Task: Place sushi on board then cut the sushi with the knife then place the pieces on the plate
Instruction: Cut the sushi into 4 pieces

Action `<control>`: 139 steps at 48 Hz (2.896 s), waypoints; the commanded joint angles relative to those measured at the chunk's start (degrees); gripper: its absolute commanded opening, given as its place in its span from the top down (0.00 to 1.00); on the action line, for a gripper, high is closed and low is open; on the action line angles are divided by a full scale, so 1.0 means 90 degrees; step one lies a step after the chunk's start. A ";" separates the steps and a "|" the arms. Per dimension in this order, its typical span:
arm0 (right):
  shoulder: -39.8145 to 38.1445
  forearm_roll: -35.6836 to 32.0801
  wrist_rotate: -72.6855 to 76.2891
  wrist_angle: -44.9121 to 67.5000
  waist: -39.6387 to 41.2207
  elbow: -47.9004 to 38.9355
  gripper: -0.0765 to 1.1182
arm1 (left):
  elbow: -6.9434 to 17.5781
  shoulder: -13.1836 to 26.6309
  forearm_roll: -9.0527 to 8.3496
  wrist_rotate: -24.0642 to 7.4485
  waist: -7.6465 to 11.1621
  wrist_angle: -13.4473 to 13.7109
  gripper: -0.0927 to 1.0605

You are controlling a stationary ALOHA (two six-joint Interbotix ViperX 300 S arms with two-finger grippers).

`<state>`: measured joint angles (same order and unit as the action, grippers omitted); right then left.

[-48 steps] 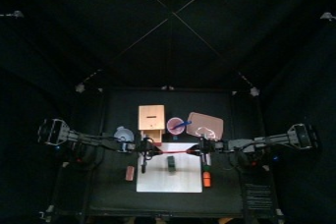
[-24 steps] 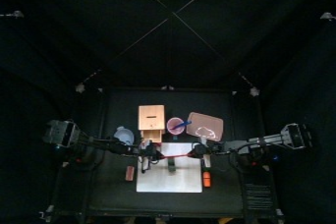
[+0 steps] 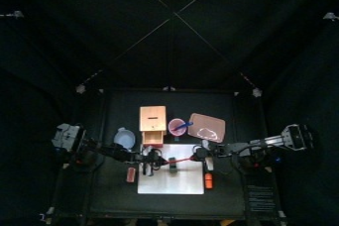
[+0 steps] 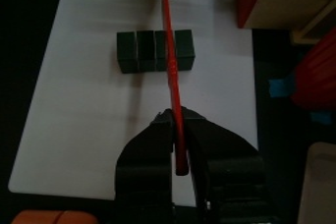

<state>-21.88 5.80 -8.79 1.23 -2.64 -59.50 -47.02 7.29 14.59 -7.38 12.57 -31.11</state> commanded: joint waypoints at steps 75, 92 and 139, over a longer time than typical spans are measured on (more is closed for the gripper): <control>0.0996 -0.0332 -0.0010 0.0322 0.0088 0.0498 0.60 | 0.0146 -0.0303 0.1504 -0.1953 -0.0020 0.0439 0.57; 0.1211 -0.0293 0.0000 0.0293 0.0078 0.0508 0.60 | 0.0146 -0.0225 0.1523 -0.1934 -0.0020 0.0586 0.57; 0.1865 -0.0586 0.0000 0.0273 0.0488 0.0684 0.60 | 0.0205 0.0205 0.1504 -0.1953 -0.0361 0.0586 0.57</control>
<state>-4.13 0.79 -8.88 3.52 1.32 -55.02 -45.88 11.07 28.56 -24.87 9.58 -25.58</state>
